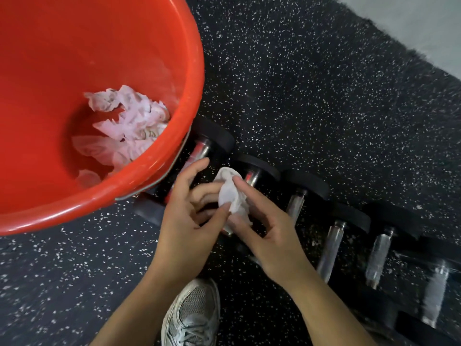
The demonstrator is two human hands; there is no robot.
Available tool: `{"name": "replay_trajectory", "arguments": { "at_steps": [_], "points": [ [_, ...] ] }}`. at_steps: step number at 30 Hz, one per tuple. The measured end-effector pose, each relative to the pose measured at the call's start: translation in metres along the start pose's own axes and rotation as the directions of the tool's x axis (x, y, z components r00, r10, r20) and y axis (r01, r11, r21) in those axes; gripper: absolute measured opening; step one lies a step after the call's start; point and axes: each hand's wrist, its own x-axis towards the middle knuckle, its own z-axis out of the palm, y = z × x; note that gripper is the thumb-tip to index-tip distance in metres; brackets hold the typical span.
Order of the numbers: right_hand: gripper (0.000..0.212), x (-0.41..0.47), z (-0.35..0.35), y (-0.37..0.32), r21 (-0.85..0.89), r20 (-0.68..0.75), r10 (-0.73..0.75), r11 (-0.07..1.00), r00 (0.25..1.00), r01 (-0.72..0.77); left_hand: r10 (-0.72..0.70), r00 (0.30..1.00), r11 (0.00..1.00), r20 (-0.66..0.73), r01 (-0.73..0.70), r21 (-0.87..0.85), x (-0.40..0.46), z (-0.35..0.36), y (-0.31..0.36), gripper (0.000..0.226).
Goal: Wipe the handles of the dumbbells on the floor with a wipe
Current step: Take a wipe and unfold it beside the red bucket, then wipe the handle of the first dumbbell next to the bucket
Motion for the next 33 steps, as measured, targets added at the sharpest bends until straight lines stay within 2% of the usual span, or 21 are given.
{"name": "replay_trajectory", "arguments": {
  "at_steps": [3,8,12,14,17,23,26,28,31,33],
  "points": [
    [0.048,0.001,0.003,0.002,0.035,-0.003,0.038,0.999,0.999,-0.038,0.019,1.0,0.999,-0.013,-0.019,0.051,0.0,-0.006,-0.001,0.074],
    [0.039,0.006,0.004,0.01,-0.084,-0.176,-0.005,0.996,0.984,-0.01,0.124,0.991,0.97,-0.046,-0.111,0.217,-0.003,-0.015,-0.004,0.089],
    [0.037,0.011,0.008,0.007,-0.045,-0.233,-0.012,0.999,0.972,0.001,0.143,0.99,0.95,0.009,-0.14,0.278,-0.008,-0.013,-0.008,0.078],
    [0.034,0.013,0.012,0.002,0.079,-0.24,0.036,0.997,0.97,-0.018,0.14,0.99,0.951,0.002,-0.135,0.279,-0.01,-0.01,-0.009,0.073],
    [0.036,0.015,0.017,-0.004,0.307,-0.224,0.184,0.945,0.957,-0.11,0.164,0.986,0.938,-0.029,-0.147,0.314,-0.011,-0.008,-0.008,0.061],
    [0.028,0.023,0.029,-0.005,0.564,-0.286,0.327,0.817,0.901,-0.118,0.181,0.983,0.901,-0.043,-0.148,0.408,-0.013,-0.014,-0.01,0.059],
    [0.016,0.025,0.035,-0.003,0.525,-0.263,0.306,0.841,0.915,-0.13,0.217,0.975,0.862,-0.041,-0.172,0.477,-0.014,-0.018,-0.014,0.06],
    [0.016,0.025,0.038,-0.002,0.439,-0.219,0.283,0.883,0.934,-0.165,0.228,0.973,0.84,-0.027,-0.183,0.51,-0.014,-0.02,-0.02,0.06],
    [0.023,0.024,0.04,0.003,0.255,-0.126,0.245,0.944,0.961,-0.207,0.231,0.973,0.797,0.006,-0.192,0.572,-0.015,-0.028,-0.03,0.065],
    [0.024,0.027,0.04,0.007,0.097,-0.074,0.179,0.98,0.981,-0.171,0.237,0.971,0.762,0.015,-0.196,0.617,-0.015,-0.035,-0.035,0.066]
  ]
}}
